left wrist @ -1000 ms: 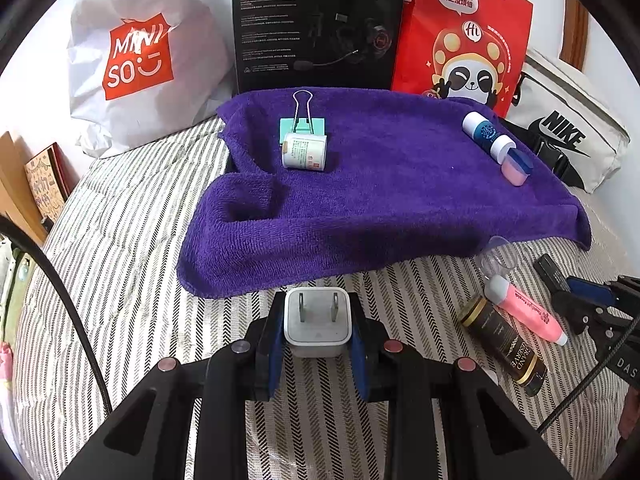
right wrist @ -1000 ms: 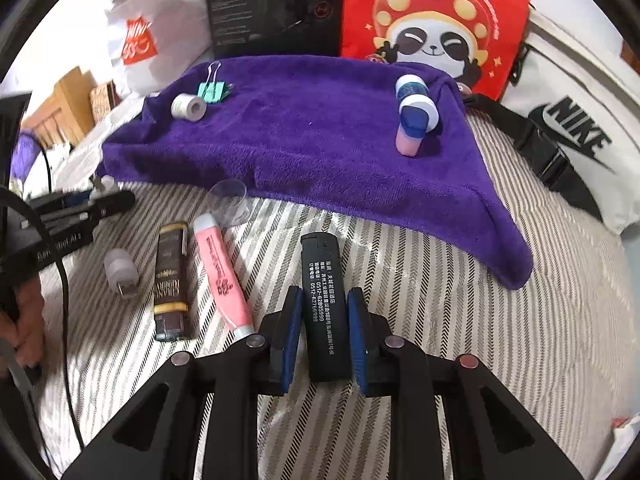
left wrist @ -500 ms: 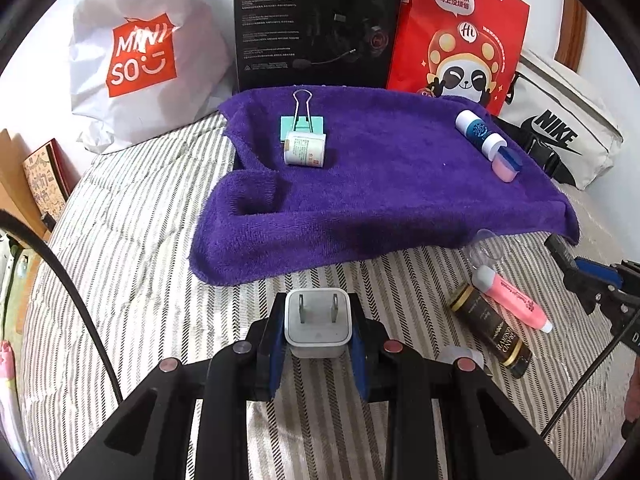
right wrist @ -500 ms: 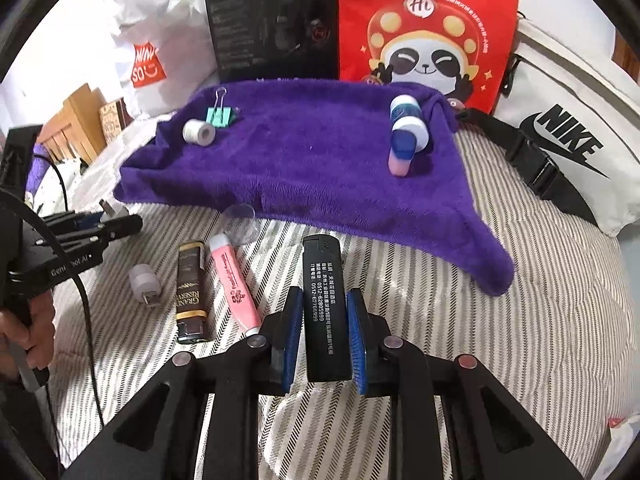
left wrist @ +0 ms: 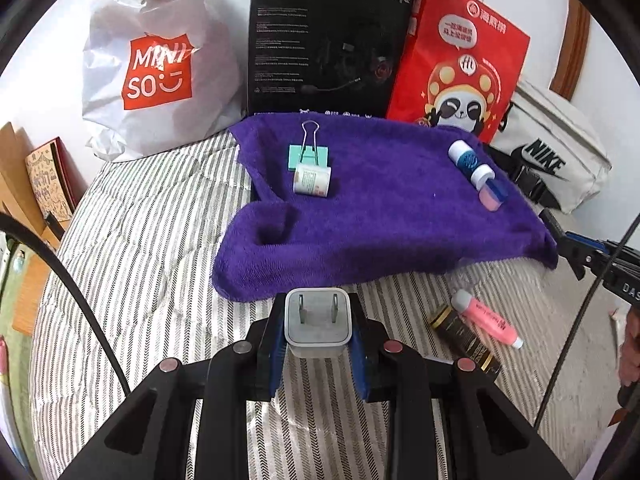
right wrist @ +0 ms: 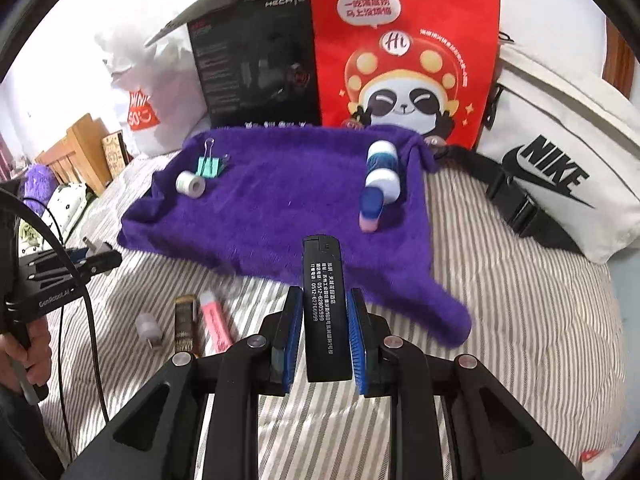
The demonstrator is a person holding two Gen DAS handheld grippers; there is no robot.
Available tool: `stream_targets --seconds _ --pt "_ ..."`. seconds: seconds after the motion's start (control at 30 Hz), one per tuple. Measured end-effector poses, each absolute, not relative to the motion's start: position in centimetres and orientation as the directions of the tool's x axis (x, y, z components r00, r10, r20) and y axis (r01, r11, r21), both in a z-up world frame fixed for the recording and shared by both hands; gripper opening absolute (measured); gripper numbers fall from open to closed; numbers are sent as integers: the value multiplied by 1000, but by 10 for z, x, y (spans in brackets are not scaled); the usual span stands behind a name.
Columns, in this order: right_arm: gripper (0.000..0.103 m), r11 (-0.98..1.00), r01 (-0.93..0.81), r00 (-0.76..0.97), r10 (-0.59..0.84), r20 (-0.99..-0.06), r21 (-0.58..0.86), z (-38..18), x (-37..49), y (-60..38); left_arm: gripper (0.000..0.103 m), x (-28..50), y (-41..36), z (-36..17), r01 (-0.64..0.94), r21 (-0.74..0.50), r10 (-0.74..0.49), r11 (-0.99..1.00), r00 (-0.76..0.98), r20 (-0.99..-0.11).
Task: Organize rigid objects
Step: 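Carry the white adapter and black stick over the purple towel with both tools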
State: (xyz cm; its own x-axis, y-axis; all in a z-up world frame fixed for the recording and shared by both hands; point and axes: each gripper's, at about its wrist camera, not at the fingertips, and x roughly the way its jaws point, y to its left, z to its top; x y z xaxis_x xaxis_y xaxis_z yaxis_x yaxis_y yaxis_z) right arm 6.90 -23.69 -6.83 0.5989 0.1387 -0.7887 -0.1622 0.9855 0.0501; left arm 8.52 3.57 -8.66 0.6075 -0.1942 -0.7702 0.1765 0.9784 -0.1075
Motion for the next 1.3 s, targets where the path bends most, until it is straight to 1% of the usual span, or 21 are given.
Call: stream_targets --seconds 0.1,0.5,0.77,1.07,1.3 --pt "22 986 -160 607 142 -782 55 -63 77 -240 26 91 42 -81 171 -137 -214 976 609 -764" --pt "22 984 -176 629 132 -766 25 -51 120 -243 26 123 40 -73 170 -145 -220 975 617 -756" --pt "22 980 -198 598 126 -791 7 -70 148 -236 26 147 35 -77 168 -150 -222 974 603 -766" --pt "21 971 -241 552 128 -824 -11 -94 160 -223 26 170 32 -87 183 -156 -235 971 579 -781" --pt "21 971 -237 537 113 -836 -21 -104 167 -227 26 180 31 -94 189 -162 -242 969 567 -787"
